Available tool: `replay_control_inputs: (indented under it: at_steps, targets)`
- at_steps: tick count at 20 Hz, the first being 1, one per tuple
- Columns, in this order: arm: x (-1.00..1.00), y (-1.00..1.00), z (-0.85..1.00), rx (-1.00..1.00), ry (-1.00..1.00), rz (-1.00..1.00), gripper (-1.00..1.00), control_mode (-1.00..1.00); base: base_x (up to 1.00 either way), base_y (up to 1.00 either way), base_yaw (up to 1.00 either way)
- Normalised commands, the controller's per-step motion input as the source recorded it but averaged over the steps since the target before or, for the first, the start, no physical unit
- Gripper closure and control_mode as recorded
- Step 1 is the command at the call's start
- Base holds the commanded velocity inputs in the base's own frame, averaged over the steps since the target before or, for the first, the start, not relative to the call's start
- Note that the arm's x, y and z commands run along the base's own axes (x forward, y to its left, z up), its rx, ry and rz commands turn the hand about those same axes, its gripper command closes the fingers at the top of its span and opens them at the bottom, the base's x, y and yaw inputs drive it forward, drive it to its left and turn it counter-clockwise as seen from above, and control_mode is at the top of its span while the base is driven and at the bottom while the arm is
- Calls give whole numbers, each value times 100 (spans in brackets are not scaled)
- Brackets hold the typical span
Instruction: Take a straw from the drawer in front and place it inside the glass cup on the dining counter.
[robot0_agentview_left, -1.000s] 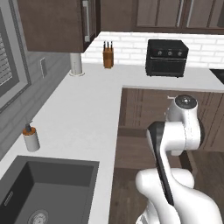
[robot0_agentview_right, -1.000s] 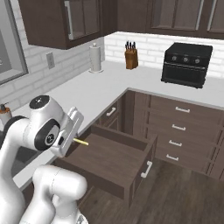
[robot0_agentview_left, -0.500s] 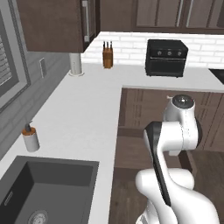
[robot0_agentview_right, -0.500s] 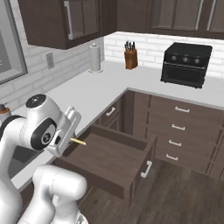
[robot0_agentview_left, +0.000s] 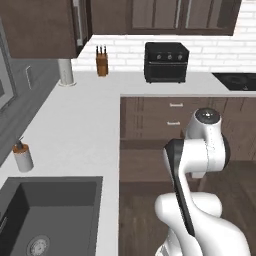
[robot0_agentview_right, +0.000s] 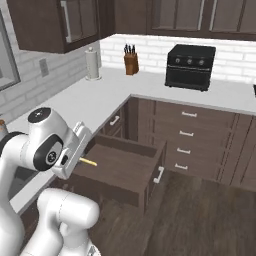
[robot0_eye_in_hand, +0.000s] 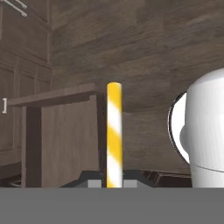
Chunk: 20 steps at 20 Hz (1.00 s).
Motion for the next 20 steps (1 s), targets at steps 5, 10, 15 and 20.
replay_control_inputs:
  at_steps: [5, 10, 15, 20]
  targets:
    - [0, 0, 0, 0, 0, 0, 100, 100, -39, -49, -39]
    - [0, 0, 0, 0, 0, 0, 100, 100, -1, -91, -36]
    - [0, 0, 0, 0, 0, 0, 100, 100, 0, -100, -37]
    - [0, 0, 0, 0, 0, 0, 100, 100, 18, -95, -41]
